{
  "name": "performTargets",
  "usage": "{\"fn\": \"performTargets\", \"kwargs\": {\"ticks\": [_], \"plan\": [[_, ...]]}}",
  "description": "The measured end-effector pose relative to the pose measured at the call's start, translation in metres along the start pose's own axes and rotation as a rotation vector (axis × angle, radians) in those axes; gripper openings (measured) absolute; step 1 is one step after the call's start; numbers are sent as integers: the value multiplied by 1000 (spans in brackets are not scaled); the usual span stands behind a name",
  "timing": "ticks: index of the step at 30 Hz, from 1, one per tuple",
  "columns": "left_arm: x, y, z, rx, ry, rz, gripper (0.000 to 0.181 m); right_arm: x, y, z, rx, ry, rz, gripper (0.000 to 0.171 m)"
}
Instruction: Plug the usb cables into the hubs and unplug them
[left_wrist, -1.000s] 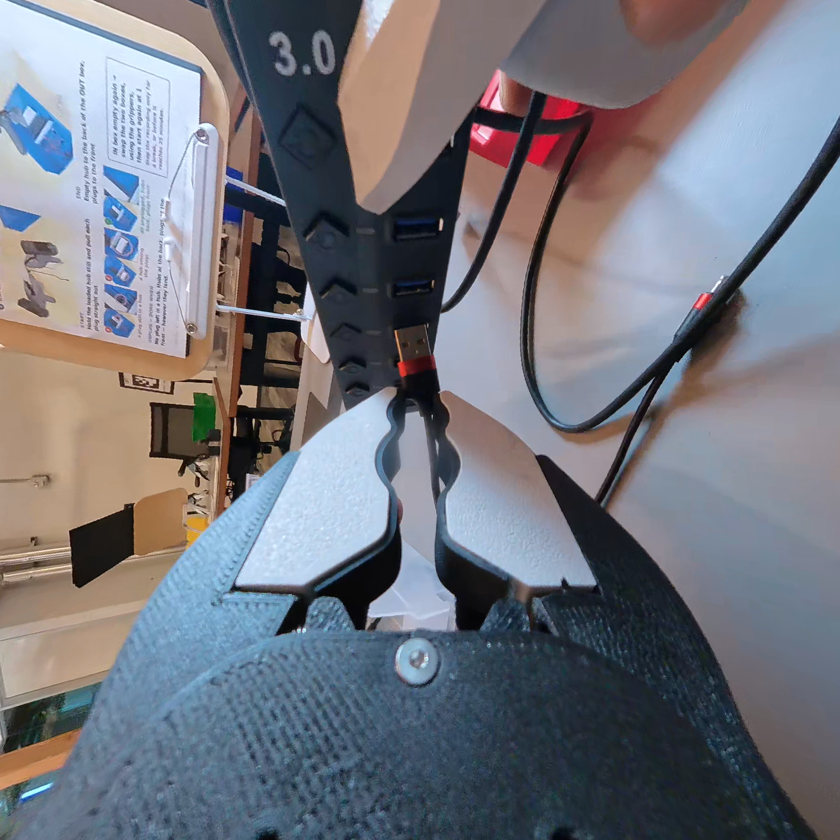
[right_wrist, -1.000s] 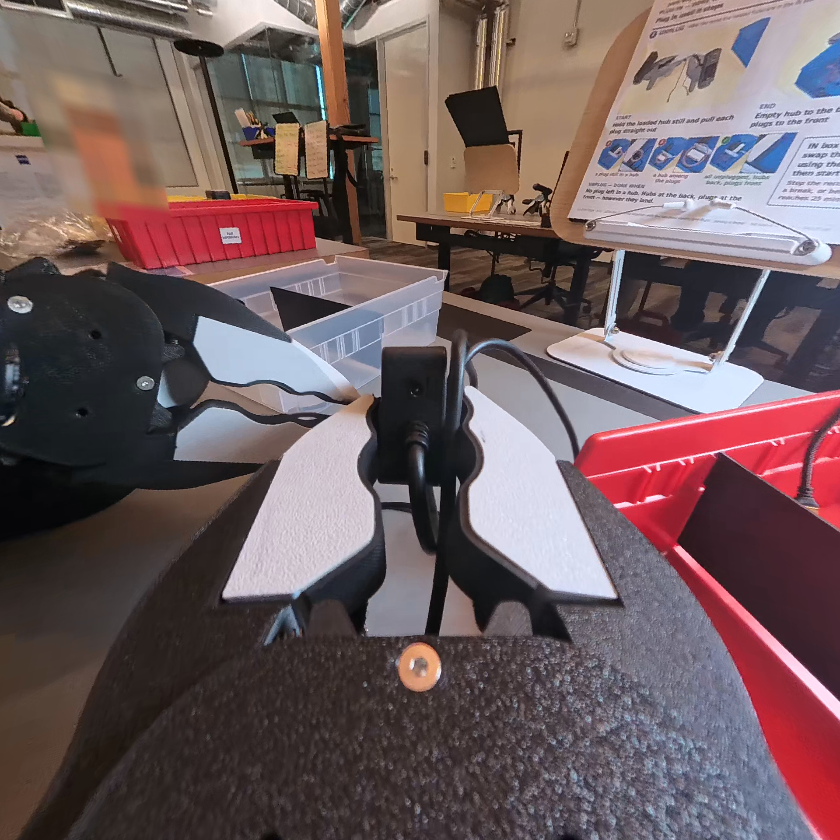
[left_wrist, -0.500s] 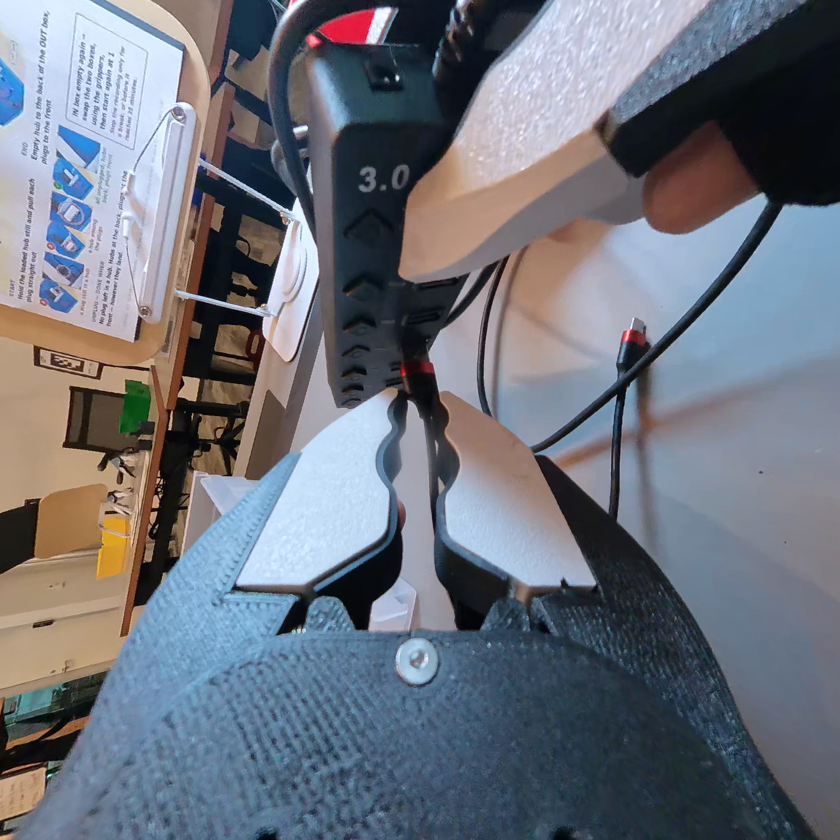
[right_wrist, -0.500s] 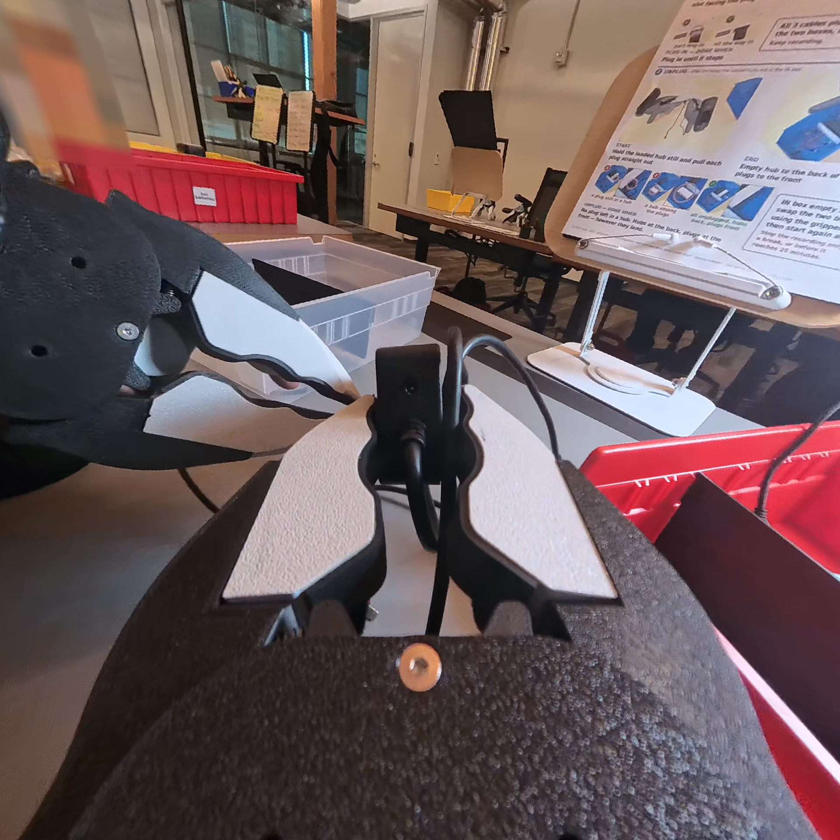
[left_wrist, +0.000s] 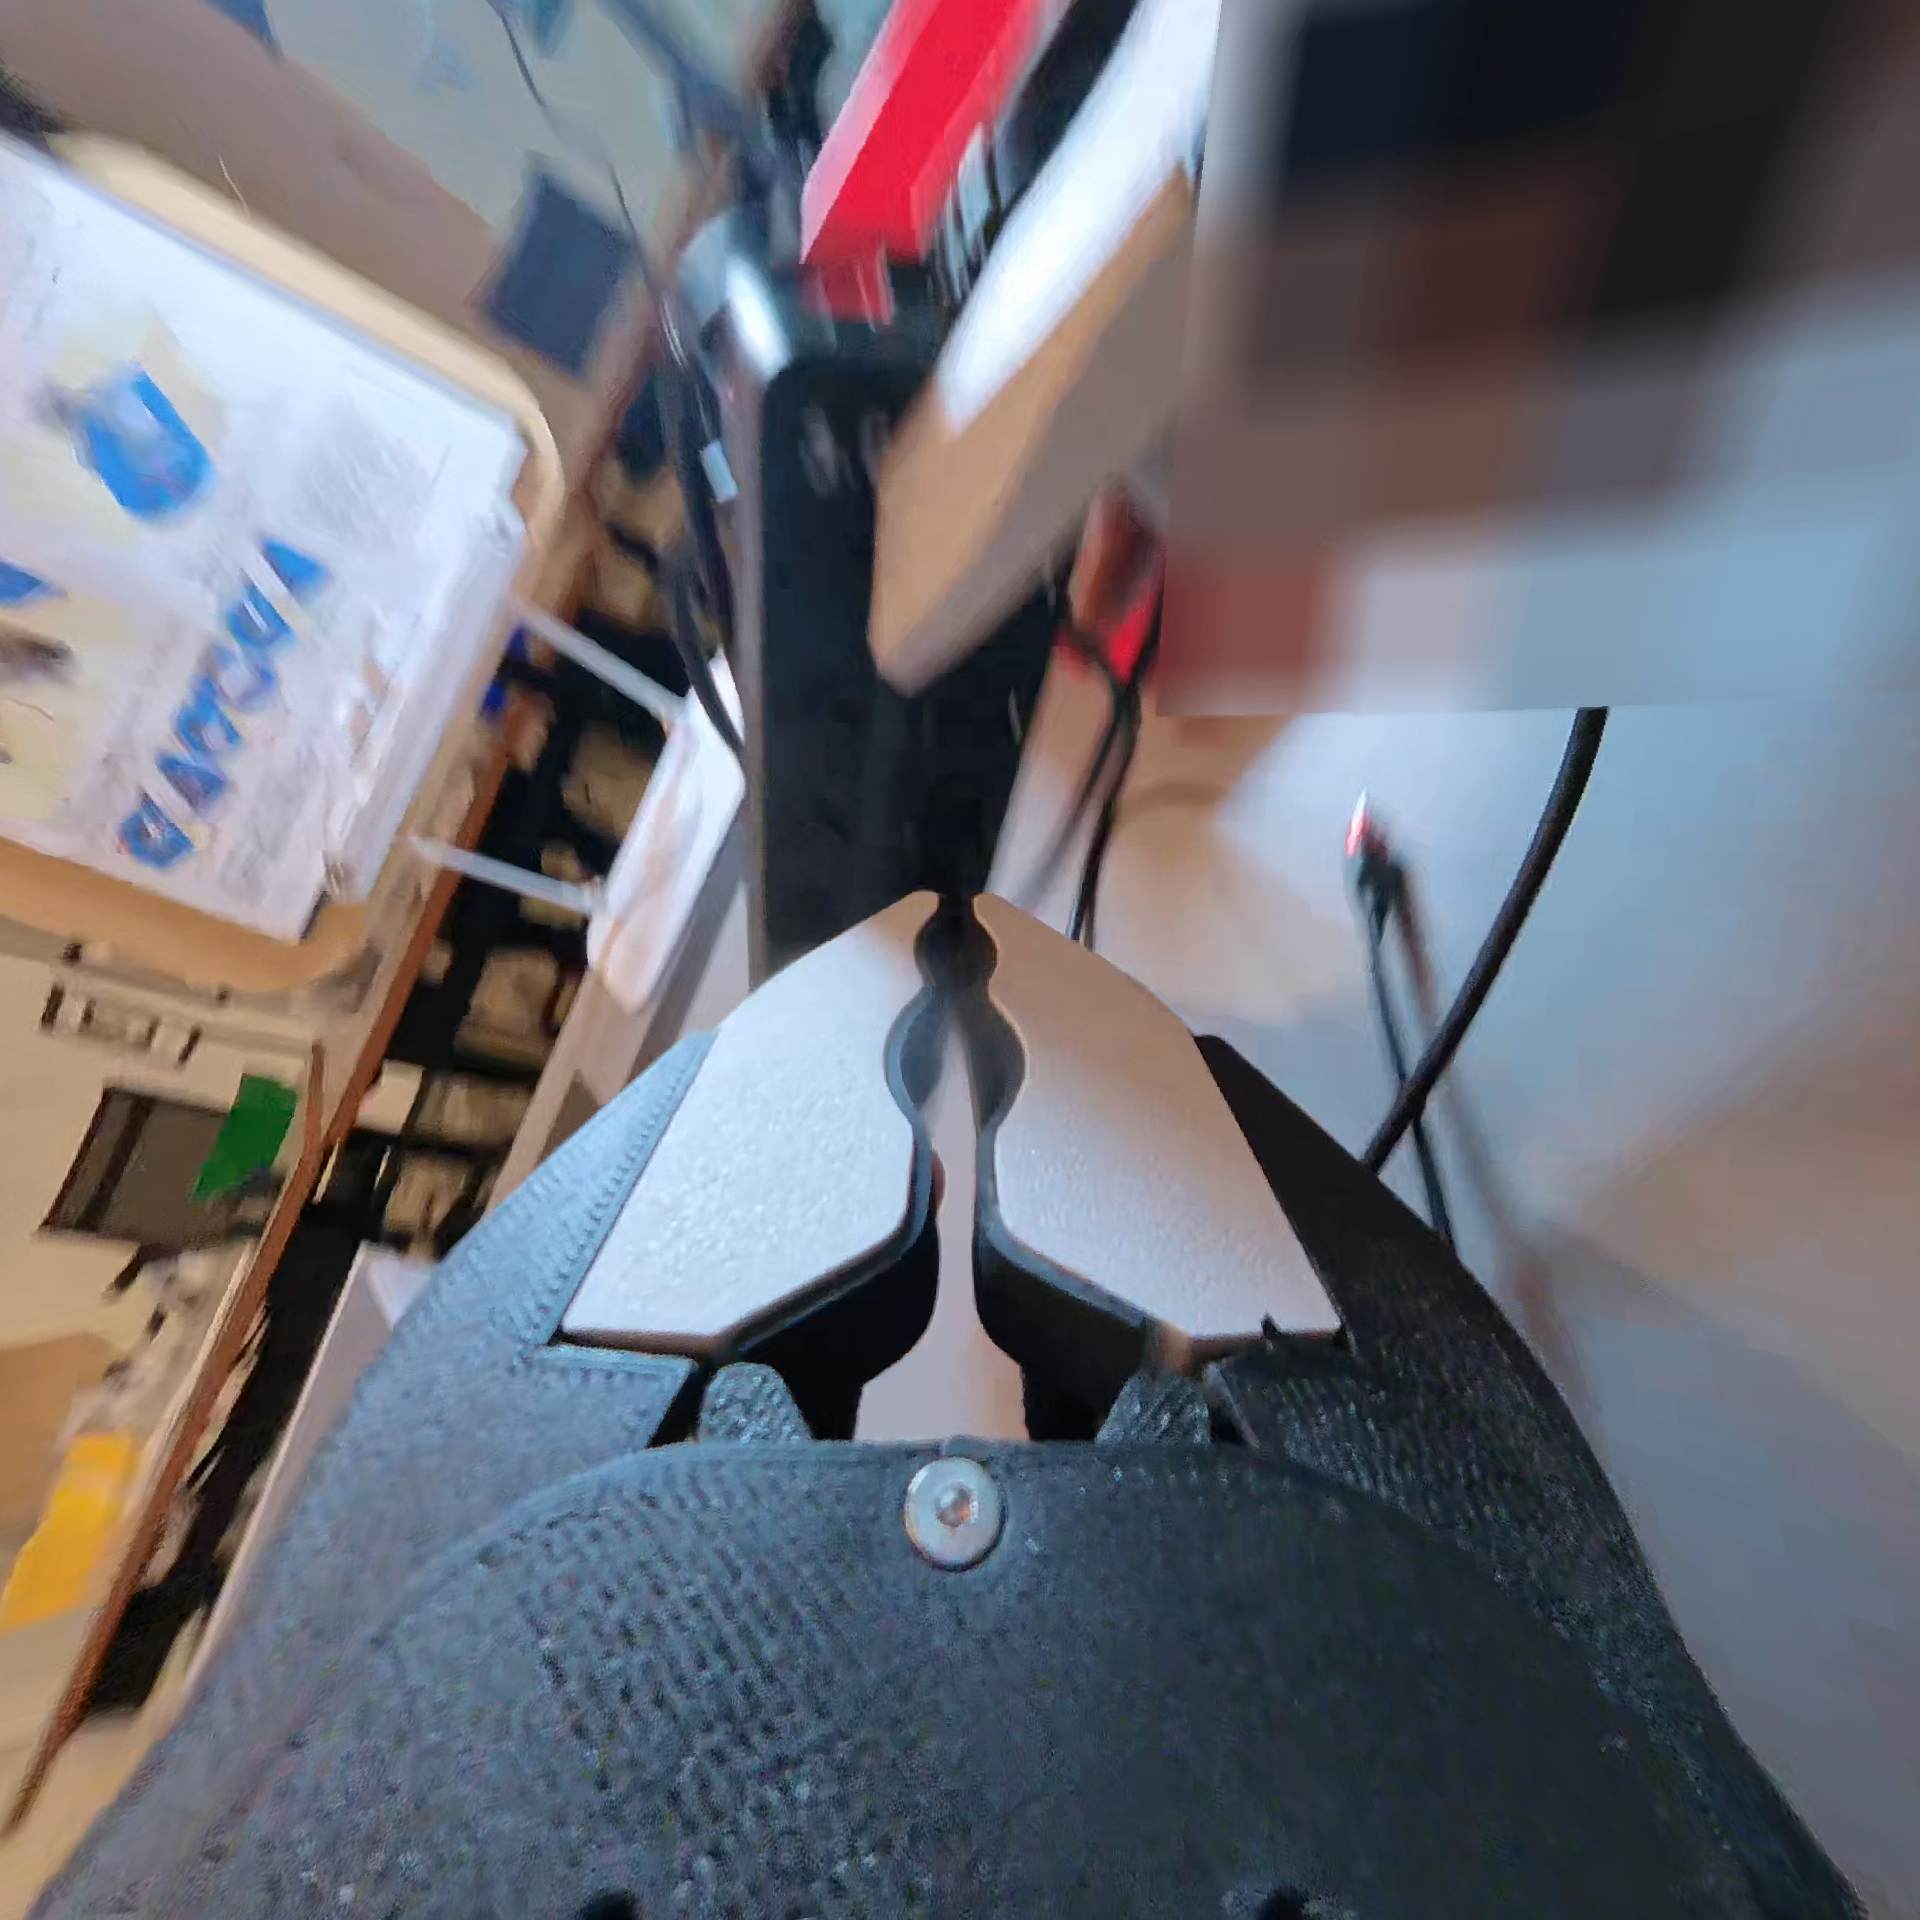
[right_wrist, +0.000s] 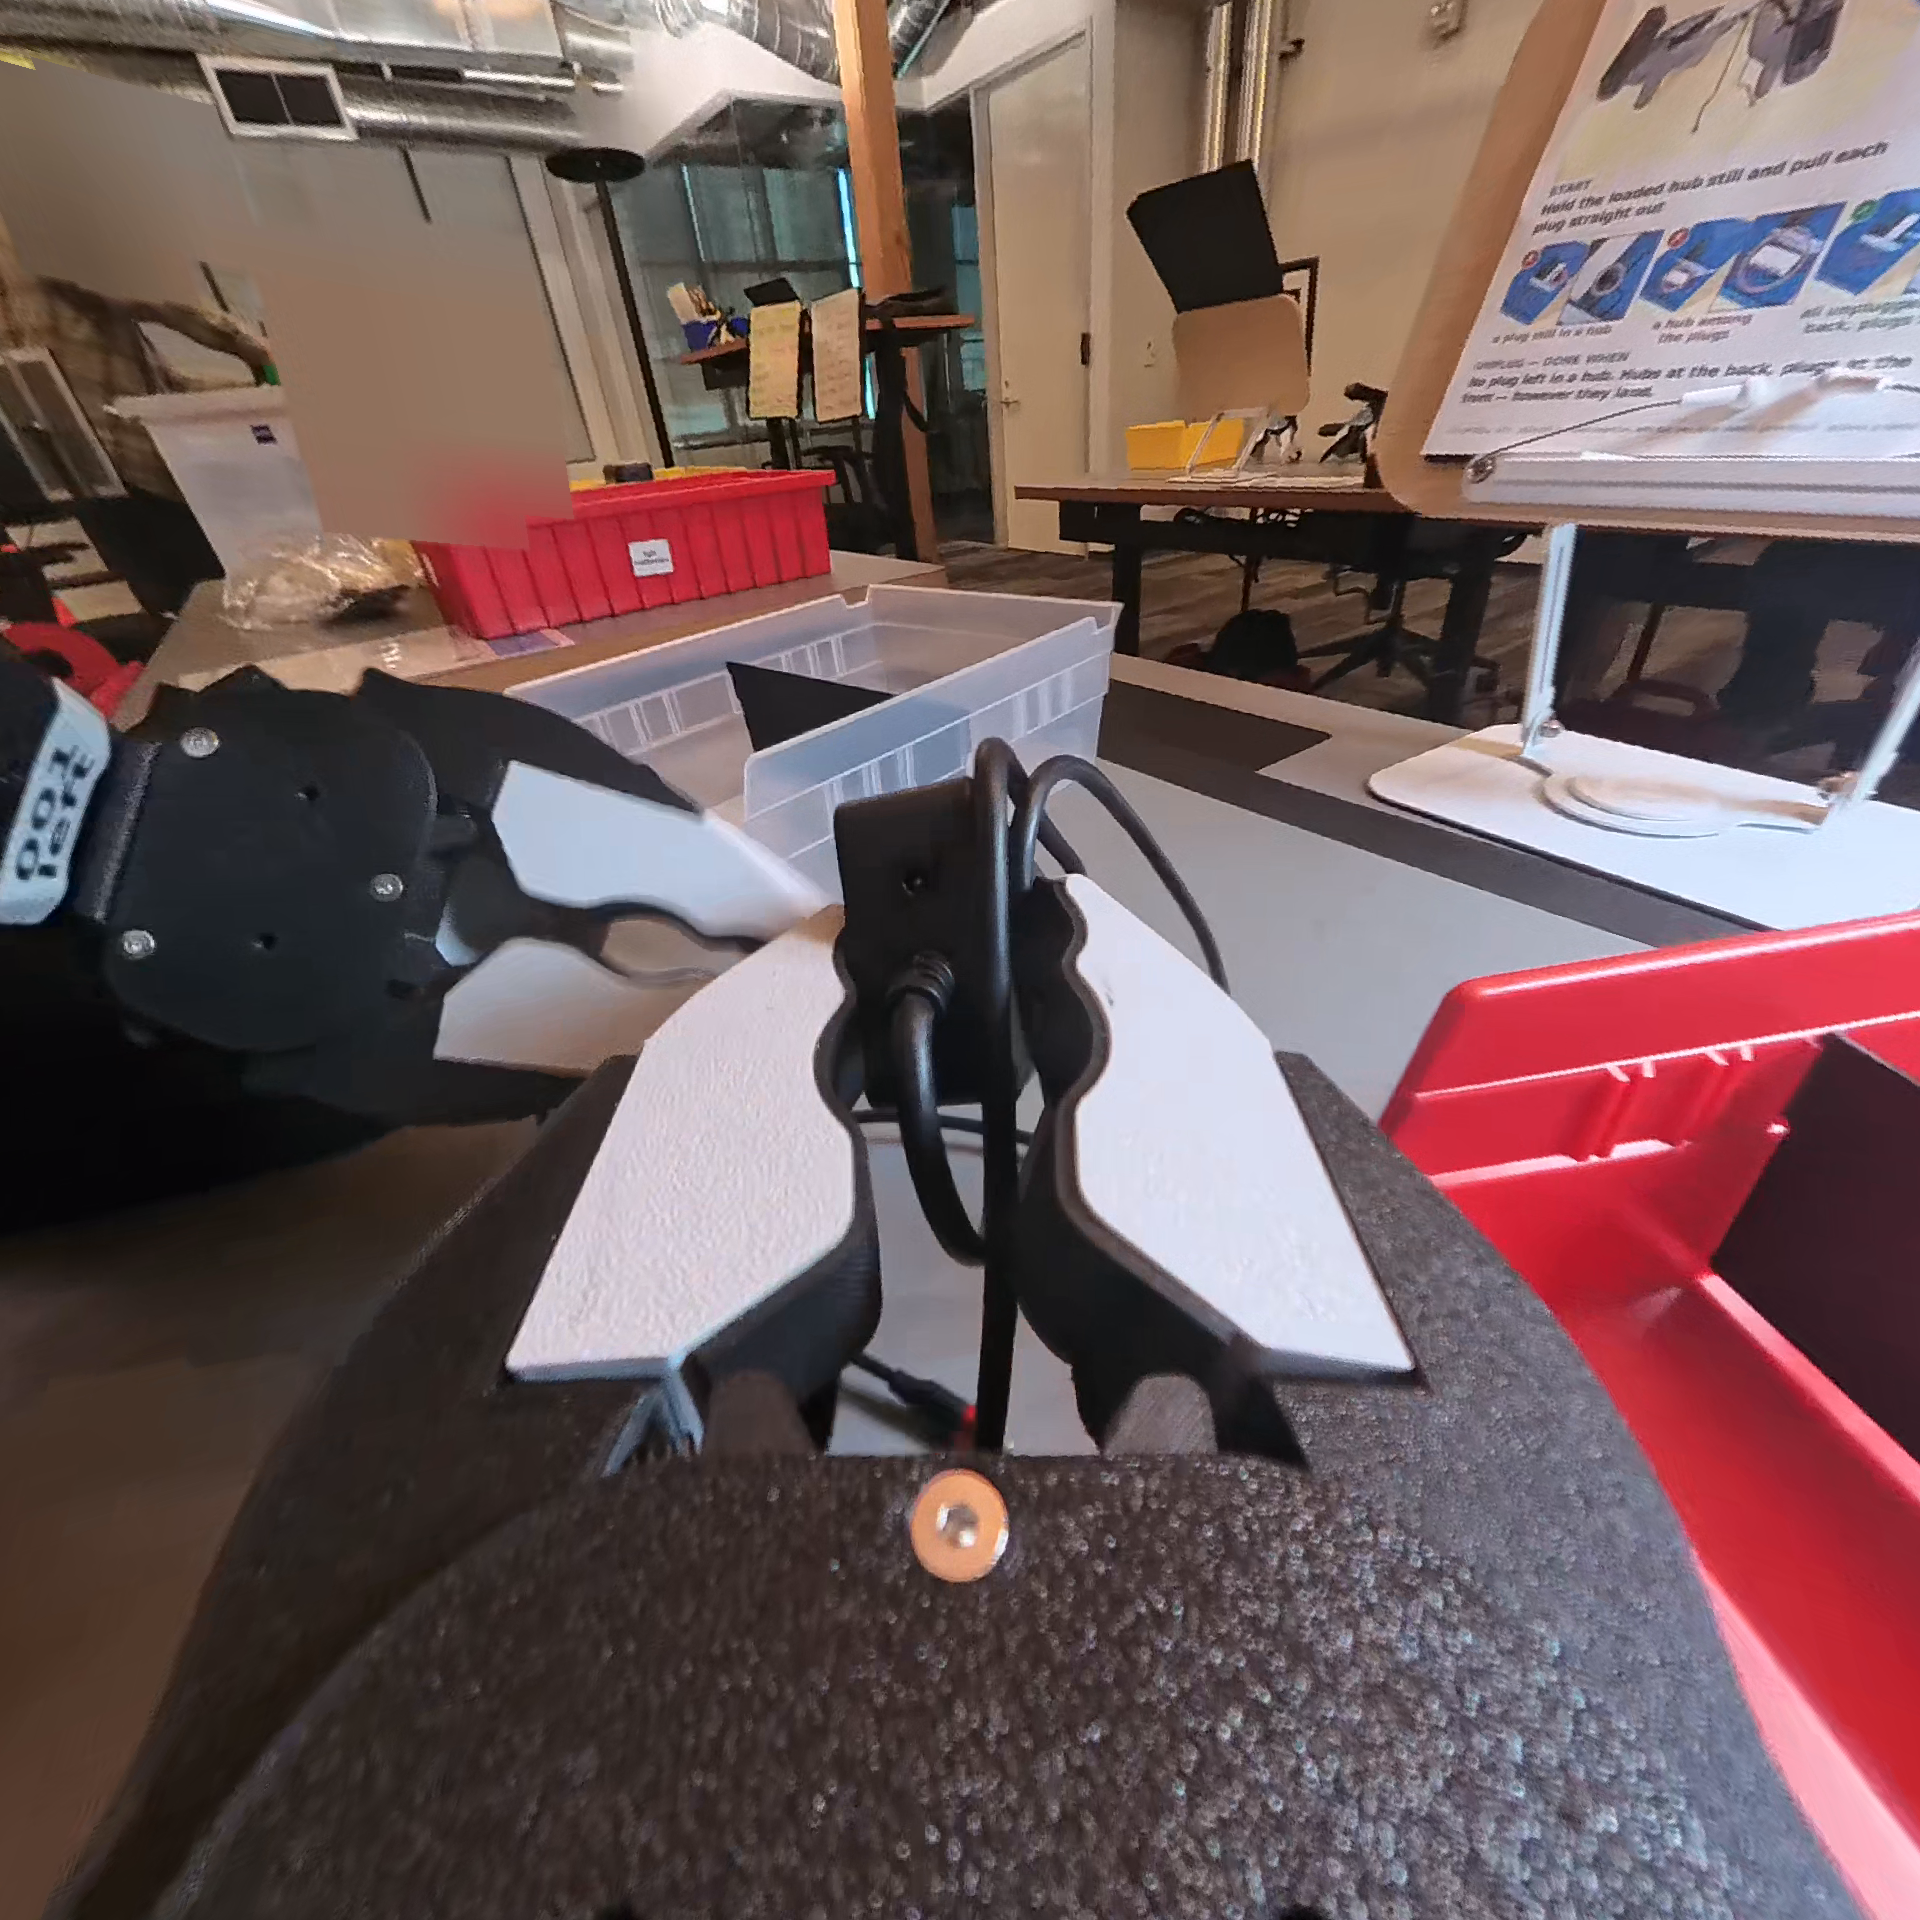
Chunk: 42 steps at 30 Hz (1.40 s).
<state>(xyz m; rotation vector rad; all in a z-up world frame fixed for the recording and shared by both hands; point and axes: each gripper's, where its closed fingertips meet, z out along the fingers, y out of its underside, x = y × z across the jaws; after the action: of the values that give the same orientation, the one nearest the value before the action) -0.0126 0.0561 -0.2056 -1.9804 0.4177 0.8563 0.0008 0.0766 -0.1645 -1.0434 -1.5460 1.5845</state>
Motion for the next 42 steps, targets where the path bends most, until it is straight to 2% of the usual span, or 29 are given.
{"fn": "performTargets", "kwargs": {"ticks": [1,3,6,9,12,17,20,23,30,34,36,40,42], "plan": [[2,-7,-1,39,8,-17,0,-4,2,2,-7,-24,14,29],[3,-5,5,17,20,3,0,-2,3,3,-19,-4,-17,29],[1,-14,-2,81,74,-121,1,1,-4,-2,12,-3,-2,28],[-3,-15,-12,113,178,-318,20,4,-12,-6,39,20,-17,28],[1,-9,-18,108,361,-574,30,7,-18,-10,65,40,-32,28],[17,-5,-13,102,607,-882,18,0,-23,-10,100,23,-85,28],[16,-4,-7,119,609,-926,9,-10,-24,-9,101,-2,-152,29],[13,-10,-7,216,646,-994,9,-16,-28,-11,117,-38,-165,30],[7,-20,-13,314,638,-927,9,-24,-38,-19,141,-109,-209,30],[5,-31,-14,351,629,-1086,8,-30,-44,-22,173,-111,-251,31],[-1,-35,-16,390,584,-1106,7,-35,-49,-22,183,-104,-304,31],[4,-29,-9,351,616,-1133,6,-41,-42,-19,159,-103,-371,32],[9,-32,-12,354,585,-1058,8,-44,-46,-19,171,-105,-380,31]]}}
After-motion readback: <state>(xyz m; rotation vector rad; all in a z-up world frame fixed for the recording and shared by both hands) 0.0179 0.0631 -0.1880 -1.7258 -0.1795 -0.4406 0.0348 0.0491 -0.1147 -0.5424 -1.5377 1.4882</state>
